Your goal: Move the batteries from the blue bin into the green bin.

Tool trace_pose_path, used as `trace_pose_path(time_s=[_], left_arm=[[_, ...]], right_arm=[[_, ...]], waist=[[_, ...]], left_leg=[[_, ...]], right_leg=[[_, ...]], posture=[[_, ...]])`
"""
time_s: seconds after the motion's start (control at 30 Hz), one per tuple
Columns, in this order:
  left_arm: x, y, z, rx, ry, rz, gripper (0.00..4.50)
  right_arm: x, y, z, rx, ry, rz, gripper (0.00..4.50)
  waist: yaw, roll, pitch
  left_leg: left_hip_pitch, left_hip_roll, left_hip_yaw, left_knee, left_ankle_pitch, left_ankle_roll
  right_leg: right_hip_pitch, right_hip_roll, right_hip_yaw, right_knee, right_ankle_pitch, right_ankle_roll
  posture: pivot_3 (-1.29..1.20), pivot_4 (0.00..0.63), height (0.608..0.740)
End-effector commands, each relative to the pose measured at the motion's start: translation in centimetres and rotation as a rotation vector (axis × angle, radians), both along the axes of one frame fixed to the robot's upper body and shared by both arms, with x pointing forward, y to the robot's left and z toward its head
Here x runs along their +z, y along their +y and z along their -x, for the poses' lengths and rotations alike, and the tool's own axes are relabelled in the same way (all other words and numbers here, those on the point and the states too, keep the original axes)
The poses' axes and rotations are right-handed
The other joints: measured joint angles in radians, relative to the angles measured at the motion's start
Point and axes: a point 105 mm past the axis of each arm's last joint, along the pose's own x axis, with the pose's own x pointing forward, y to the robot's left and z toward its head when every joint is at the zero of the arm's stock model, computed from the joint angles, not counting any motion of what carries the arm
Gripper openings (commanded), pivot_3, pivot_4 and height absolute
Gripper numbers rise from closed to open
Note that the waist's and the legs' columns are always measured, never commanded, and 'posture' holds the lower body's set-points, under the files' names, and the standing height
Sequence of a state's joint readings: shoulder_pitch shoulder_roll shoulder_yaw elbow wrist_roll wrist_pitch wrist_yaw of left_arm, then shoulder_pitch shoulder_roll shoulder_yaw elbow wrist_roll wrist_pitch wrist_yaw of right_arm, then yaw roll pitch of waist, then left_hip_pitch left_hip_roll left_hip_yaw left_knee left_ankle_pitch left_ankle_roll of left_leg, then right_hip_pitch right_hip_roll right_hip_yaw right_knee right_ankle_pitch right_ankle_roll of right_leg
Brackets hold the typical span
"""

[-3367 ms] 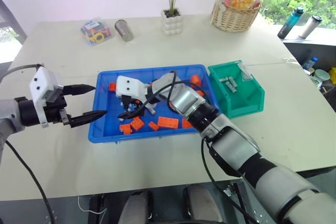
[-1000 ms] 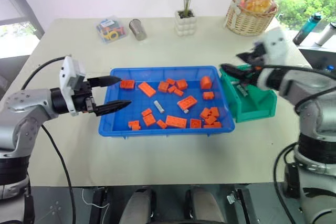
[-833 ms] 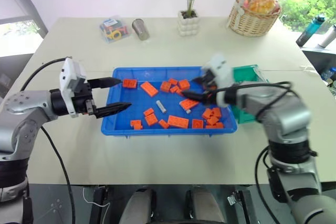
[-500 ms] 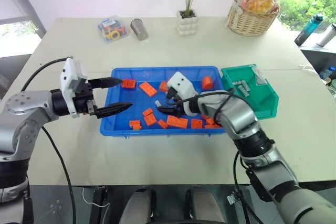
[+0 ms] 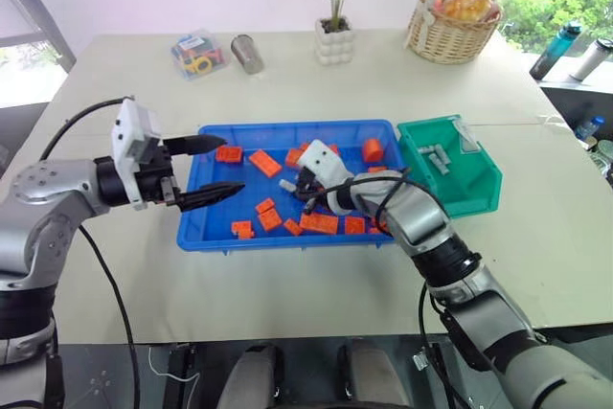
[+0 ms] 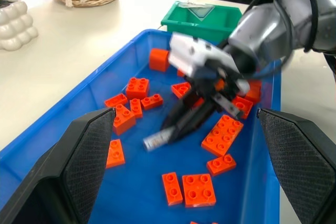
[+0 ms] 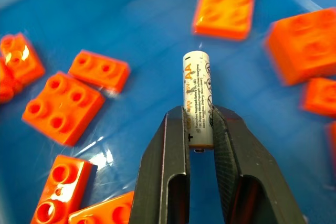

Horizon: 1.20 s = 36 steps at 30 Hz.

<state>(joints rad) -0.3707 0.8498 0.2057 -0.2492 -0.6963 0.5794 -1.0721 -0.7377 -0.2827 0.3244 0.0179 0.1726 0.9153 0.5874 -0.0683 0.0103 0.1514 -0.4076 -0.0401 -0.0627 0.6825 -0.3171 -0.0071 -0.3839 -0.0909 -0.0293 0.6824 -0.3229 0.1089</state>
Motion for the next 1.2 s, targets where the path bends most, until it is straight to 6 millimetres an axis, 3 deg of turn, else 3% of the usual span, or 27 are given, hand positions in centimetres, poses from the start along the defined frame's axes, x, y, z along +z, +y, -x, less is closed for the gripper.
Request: trace_pose_path(time_s=[0.03, 0.1, 0.17, 0.27, 0.37, 0.47, 0.5, 0.63, 0.67, 0.7, 0.8, 0.9, 1.07, 1.2], left_arm=[[0.9, -0.4, -0.2, -0.016, -0.046, 0.003, 4.5], [0.9, -0.4, -0.2, -0.02, -0.046, 0.006, 4.5], [0.7, -0.6, -0.3, -0.026, -0.043, 0.009, 4.5], [0.4, -0.7, -0.4, -0.035, -0.039, 0.014, 4.5], [0.3, -0.9, -0.5, -0.045, -0.037, 0.017, 4.5], [0.3, -1.4, -0.9, -0.063, -0.038, 0.022, 4.5], [0.3, -1.6, -1.0, -0.068, -0.039, 0.025, 4.5], [0.5, -1.8, -1.3, -0.079, -0.043, 0.029, 4.5], [0.5, -1.8, -1.3, -0.082, -0.043, 0.029, 4.5], [0.5, -1.9, -1.3, -0.086, -0.044, 0.028, 4.5], [0.6, -2.0, -1.5, -0.094, -0.054, 0.024, 4.5], [0.9, -2.0, -1.7, -0.09, -0.064, 0.024, 4.5], [1.1, -2.1, -1.5, -0.089, -0.078, 0.024, 4.5], [1.1, -2.1, -1.0, -0.074, -0.085, 0.024, 4.5]], right_arm=[[6.5, -2.8, -0.5, -0.074, -0.121, -0.14, 0.29], [8.4, -5.1, -0.5, -0.139, -0.143, -0.179, 0.29], [10.0, -9.8, -0.7, -0.28, -0.162, -0.185, 0.29], [10.7, -16.1, 0.0, -0.465, -0.186, -0.128, 0.29], [10.4, -18.4, 0.9, -0.524, -0.173, -0.097, 0.29], [8.5, -20.7, 2.0, -0.591, -0.122, -0.049, 0.29], [7.9, -21.1, 2.3, -0.605, -0.104, -0.043, 0.69], [7.1, -21.8, 2.4, -0.611, -0.123, 0.021, 2.52], [7.3, -21.8, 2.3, -0.599, -0.147, 0.044, 2.69], [8.0, -21.5, 2.1, -0.556, -0.183, 0.058, 3.42], [10.5, -18.7, 2.0, -0.271, -0.296, 0.088, 3.42], [11.1, -16.0, 1.6, 0.024, -0.367, 0.2, 3.42], [10.1, -12.7, -0.6, 0.318, -0.405, 0.344, 3.42], [7.6, -11.1, -0.9, 0.568, -0.42, 0.506, 3.42]], waist=[[0.004, 0.0, 0.0], [0.006, 0.0, 0.0], [0.01, 0.0, 0.0], [0.026, 0.0, 0.0], [0.024, 0.0, 0.0], [0.022, 0.0, 0.0], [0.023, 0.0, 0.0], [0.023, 0.0, 0.0], [0.024, 0.0, 0.0], [0.023, 0.0, 0.0], [0.023, 0.0, 0.0], [0.022, 0.0, 0.0], [0.016, 0.0, 0.0], [0.021, 0.0, 0.0]], left_leg=[[0.0, 0.0, 0.0, 0.0, 0.0, 0.0], [0.0, 0.0, 0.0, 0.0, 0.0, 0.0], [-0.001, -0.001, 0.0, 0.0, 0.0, 0.0], [-0.001, -0.001, 0.0, 0.0, 0.0, 0.0], [0.0, -0.001, 0.001, 0.0, 0.0, 0.0], [0.0, 0.001, 0.004, 0.0, 0.0, 0.0], [0.0, 0.001, 0.004, 0.0, 0.0, 0.0], [0.0, 0.0, 0.005, 0.0, 0.0, 0.0], [0.0, 0.0, 0.005, 0.0, 0.0, 0.0], [0.0, 0.0, 0.005, 0.0, 0.0, 0.0], [0.0, 0.0, 0.005, 0.0, 0.0, 0.0], [0.0, 0.001, 0.005, 0.001, 0.0, 0.0], [0.0, 0.003, 0.005, 0.0, 0.0, 0.0], [0.0, 0.002, 0.003, 0.001, 0.0, 0.0]], right_leg=[[0.0, 0.0, 0.0, 0.0, 0.0, 0.0], [0.0, 0.0, 0.0, 0.0, 0.0, 0.0], [0.0, -0.001, 0.0, 0.0, 0.0, 0.0], [0.001, -0.001, 0.0, 0.0, 0.0, 0.0], [0.002, -0.001, 0.0, -0.001, 0.0, 0.0], [0.001, -0.001, 0.0, -0.002, 0.0, 0.0], [0.001, 0.0, 0.0, -0.001, 0.0, 0.0], [0.001, -0.001, 0.0, -0.001, 0.0, 0.0], [0.001, -0.001, 0.0, -0.001, 0.0, 0.0], [0.001, -0.001, 0.0, -0.001, 0.0, 0.0], [0.001, -0.001, 0.001, -0.002, 0.0, 0.0], [0.001, -0.001, 0.0, -0.003, 0.0, 0.0], [0.006, 0.002, 0.0, -0.016, 0.0, 0.0], [0.006, 0.002, -0.001, -0.016, 0.0, 0.0]], posture=[[0.0, 0.15, 0.737], [0.0, 0.15, 0.737], [0.0, 0.15, 0.737], [0.0, 0.15, 0.737], [0.0, 0.15, 0.737], [0.0, 0.15, 0.737], [0.0, 0.15, 0.737], [0.0, 0.15, 0.737], [0.0, 0.15, 0.737], [0.0, 0.15, 0.737], [0.0, 0.15, 0.737], [0.0, 0.15, 0.737], [0.0, 0.15, 0.737], [0.0, 0.15, 0.737]])
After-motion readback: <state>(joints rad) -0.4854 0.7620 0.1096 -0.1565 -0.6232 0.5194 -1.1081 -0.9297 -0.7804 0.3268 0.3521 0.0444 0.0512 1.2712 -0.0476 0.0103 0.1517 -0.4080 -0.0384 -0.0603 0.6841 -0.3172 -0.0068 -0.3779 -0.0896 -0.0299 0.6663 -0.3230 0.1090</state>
